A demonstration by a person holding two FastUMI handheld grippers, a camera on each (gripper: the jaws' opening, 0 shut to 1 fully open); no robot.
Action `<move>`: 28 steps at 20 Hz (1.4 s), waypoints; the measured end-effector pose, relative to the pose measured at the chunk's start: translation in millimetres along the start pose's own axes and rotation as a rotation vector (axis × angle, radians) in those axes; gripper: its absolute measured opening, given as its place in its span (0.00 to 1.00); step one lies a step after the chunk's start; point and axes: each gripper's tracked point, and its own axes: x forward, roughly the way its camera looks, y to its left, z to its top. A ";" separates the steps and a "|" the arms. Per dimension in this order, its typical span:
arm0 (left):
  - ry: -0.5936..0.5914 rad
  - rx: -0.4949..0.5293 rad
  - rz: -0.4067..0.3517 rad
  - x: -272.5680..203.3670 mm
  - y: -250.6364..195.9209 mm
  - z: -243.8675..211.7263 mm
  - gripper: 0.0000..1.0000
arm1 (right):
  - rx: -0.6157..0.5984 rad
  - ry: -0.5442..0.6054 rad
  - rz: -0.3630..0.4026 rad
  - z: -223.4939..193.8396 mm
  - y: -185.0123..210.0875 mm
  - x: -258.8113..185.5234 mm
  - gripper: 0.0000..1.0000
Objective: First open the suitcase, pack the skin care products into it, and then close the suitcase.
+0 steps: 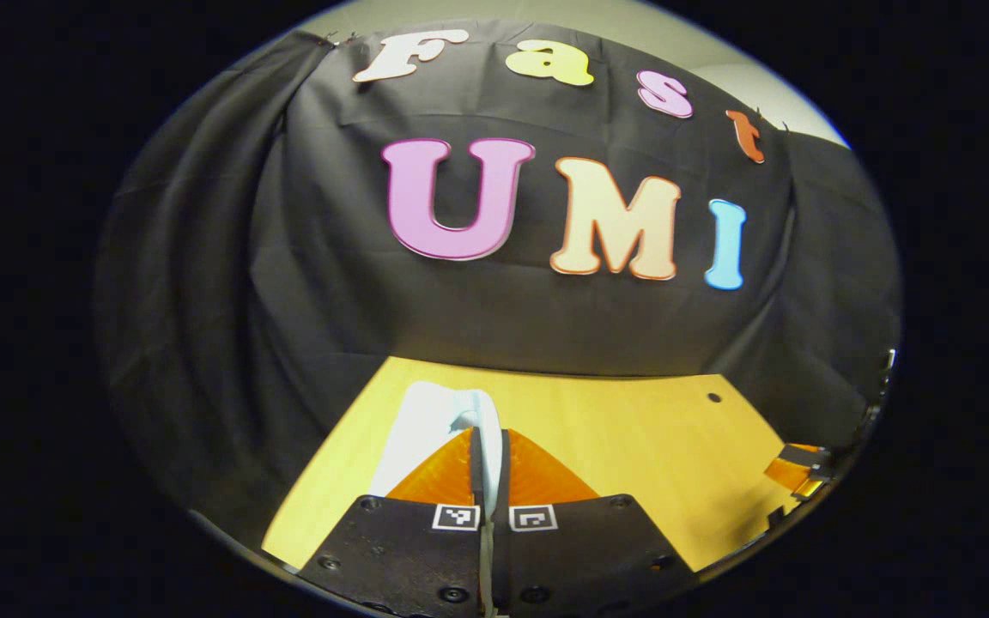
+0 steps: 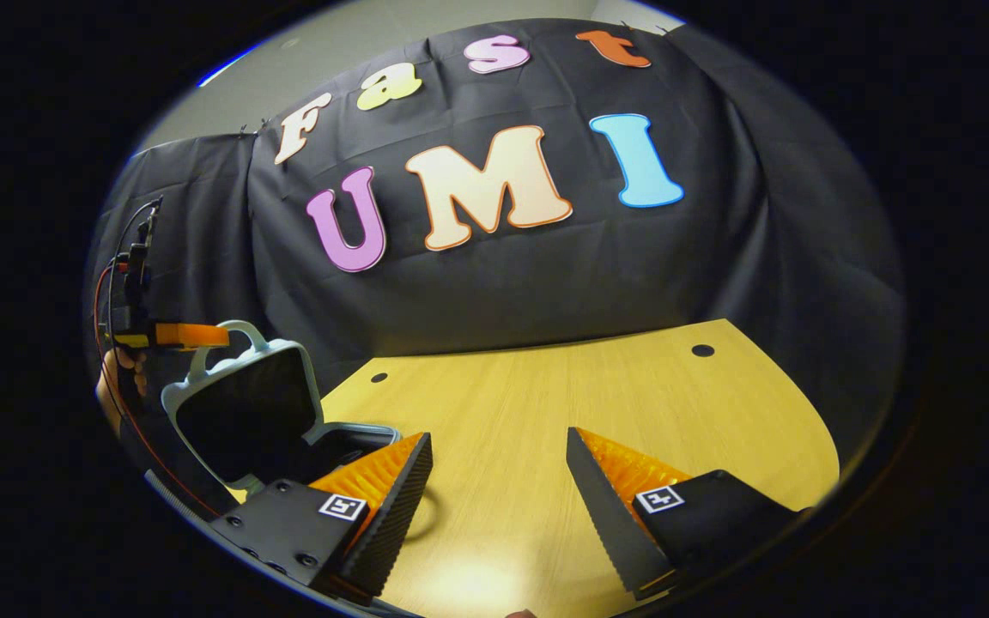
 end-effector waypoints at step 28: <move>-0.260 0.057 -0.012 4.8 -179.3 -26.8 0.95 | -0.021 -0.233 0.003 107.7 -54.9 -73.6 0.98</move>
